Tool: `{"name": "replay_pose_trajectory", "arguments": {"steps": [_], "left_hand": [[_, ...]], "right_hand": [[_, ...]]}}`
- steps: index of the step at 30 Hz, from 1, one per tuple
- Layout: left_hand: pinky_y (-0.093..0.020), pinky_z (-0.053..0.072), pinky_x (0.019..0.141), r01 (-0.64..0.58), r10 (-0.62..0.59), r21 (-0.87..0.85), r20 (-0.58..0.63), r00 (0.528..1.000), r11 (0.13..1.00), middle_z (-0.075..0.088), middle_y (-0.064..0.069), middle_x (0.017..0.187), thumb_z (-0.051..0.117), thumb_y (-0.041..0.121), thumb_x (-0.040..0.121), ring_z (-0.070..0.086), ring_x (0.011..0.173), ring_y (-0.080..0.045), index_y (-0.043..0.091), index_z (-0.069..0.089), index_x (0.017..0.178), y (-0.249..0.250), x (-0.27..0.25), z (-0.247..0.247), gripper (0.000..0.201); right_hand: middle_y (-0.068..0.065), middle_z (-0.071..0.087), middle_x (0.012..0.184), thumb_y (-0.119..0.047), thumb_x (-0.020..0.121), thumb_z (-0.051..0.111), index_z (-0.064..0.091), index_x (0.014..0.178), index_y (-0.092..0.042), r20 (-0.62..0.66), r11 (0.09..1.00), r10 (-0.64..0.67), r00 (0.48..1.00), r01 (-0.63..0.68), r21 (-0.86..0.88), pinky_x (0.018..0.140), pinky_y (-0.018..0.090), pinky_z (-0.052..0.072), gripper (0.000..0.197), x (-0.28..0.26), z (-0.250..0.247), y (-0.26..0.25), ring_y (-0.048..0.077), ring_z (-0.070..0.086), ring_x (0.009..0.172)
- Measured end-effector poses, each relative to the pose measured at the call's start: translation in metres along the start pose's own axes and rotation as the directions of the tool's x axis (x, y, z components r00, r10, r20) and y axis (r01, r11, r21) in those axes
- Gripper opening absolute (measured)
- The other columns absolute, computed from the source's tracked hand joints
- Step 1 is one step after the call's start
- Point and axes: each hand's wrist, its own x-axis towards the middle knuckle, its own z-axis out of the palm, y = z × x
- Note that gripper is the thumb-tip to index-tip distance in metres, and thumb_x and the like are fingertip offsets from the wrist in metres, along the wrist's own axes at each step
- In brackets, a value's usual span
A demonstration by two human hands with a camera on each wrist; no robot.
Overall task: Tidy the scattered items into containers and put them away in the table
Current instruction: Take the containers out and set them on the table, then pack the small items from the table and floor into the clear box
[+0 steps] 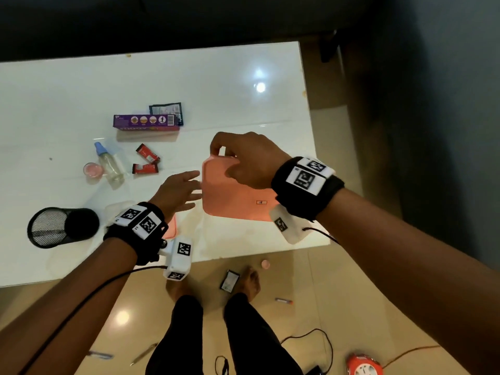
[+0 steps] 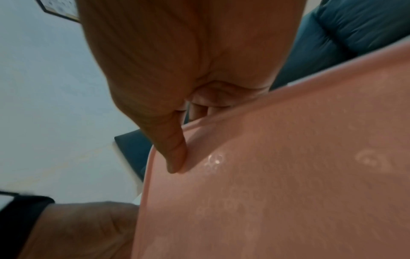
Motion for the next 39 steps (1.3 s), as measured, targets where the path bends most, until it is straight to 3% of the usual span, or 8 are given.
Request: {"name": "replay_pose_trajectory", "arguments": {"steps": [5, 8, 15, 20, 25, 31, 35, 39], "left_hand": [[-0.048, 0.058, 0.079, -0.147, 0.146, 0.240, 0.022, 0.989, 0.960, 0.065, -0.009, 0.106, 0.065, 0.012, 0.085, 0.066, 0.096, -0.031, 0.028, 0.043, 0.135, 0.010, 0.011, 0.022, 0.057], [-0.038, 0.059, 0.068, -0.188, 0.215, 0.378, -0.031, 0.976, 0.907, 0.067, -0.008, 0.099, 0.062, 0.003, 0.084, 0.068, 0.087, -0.033, 0.022, 0.051, 0.130, 0.010, 0.018, 0.029, 0.051], [-0.048, 0.057, 0.081, -0.100, 0.213, 0.467, -0.196, 0.957, 0.879, 0.070, -0.001, 0.090, 0.060, 0.005, 0.073, 0.068, 0.087, -0.031, 0.038, 0.057, 0.109, -0.019, 0.024, -0.013, 0.049], [-0.048, 0.059, 0.075, -0.058, 0.173, 0.415, -0.246, 0.954, 0.908, 0.071, -0.005, 0.089, 0.060, -0.001, 0.078, 0.069, 0.083, -0.031, 0.029, 0.059, 0.114, -0.035, 0.006, -0.040, 0.047], [-0.044, 0.060, 0.068, -0.069, 0.148, 0.335, -0.216, 0.965, 0.940, 0.070, -0.009, 0.089, 0.062, -0.004, 0.083, 0.070, 0.079, -0.033, 0.025, 0.058, 0.120, -0.043, 0.001, -0.039, 0.047], [-0.040, 0.060, 0.065, -0.079, 0.155, 0.287, -0.252, 0.955, 0.955, 0.071, -0.007, 0.084, 0.061, -0.004, 0.080, 0.068, 0.075, -0.029, 0.026, 0.062, 0.117, -0.050, 0.004, -0.035, 0.047], [-0.044, 0.060, 0.072, -0.106, 0.187, 0.309, -0.245, 0.951, 0.945, 0.072, -0.003, 0.083, 0.062, 0.000, 0.080, 0.070, 0.078, -0.028, 0.027, 0.061, 0.114, -0.055, 0.003, -0.032, 0.043], [-0.038, 0.061, 0.067, -0.100, 0.175, 0.298, -0.240, 0.955, 0.949, 0.071, -0.002, 0.086, 0.063, 0.001, 0.082, 0.070, 0.077, -0.025, 0.026, 0.060, 0.117, -0.054, 0.004, -0.033, 0.043]], "right_hand": [[-0.011, 0.065, 0.097, -0.018, 0.084, 0.059, 0.058, 0.109, -0.038, -0.101, 0.998, 0.017, 0.995, -0.011, 0.063, 0.075, 0.031, 0.049, 0.032, -0.056, -0.017, 0.012, 0.015, 0.058, 0.085], [-0.014, 0.065, 0.098, -0.018, 0.087, 0.059, 0.060, 0.111, -0.037, -0.159, 0.999, 0.029, 0.987, -0.022, 0.048, 0.073, 0.027, 0.044, 0.031, -0.090, -0.021, 0.026, 0.009, 0.055, 0.081], [-0.006, 0.067, 0.096, -0.012, 0.090, 0.063, 0.066, 0.110, -0.019, -0.371, 0.997, 0.074, 0.926, -0.061, 0.045, 0.077, 0.042, 0.058, 0.021, -0.148, -0.053, 0.065, 0.015, 0.065, 0.084], [0.009, 0.070, 0.103, -0.013, 0.092, 0.062, 0.068, 0.109, -0.009, -0.574, 0.996, 0.010, 0.819, -0.061, -0.070, 0.081, 0.034, 0.055, 0.019, -0.133, -0.076, 0.074, 0.013, 0.061, 0.091], [0.002, 0.073, 0.103, -0.018, 0.094, 0.061, 0.074, 0.107, -0.015, -0.724, 0.999, -0.050, 0.688, 0.034, -0.036, 0.087, 0.014, 0.048, 0.019, -0.048, -0.054, 0.094, 0.008, 0.065, 0.092], [0.003, 0.068, 0.123, -0.007, 0.089, 0.065, 0.075, 0.107, -0.019, -0.467, 1.000, 0.024, 0.884, -0.029, -0.005, 0.112, 0.035, 0.037, 0.024, 0.049, 0.004, 0.127, 0.025, 0.049, 0.132], [0.003, 0.067, 0.123, 0.002, 0.087, 0.062, 0.072, 0.109, -0.016, -0.308, 0.993, 0.089, 0.947, -0.108, -0.042, 0.115, 0.029, 0.030, 0.030, 0.066, 0.011, 0.133, 0.024, 0.049, 0.132], [0.004, 0.064, 0.127, 0.004, 0.086, 0.052, 0.072, 0.103, -0.025, -0.235, 0.965, 0.231, 0.944, -0.253, -0.068, 0.103, 0.029, 0.042, 0.039, 0.075, 0.010, 0.137, 0.025, 0.056, 0.121]]}}
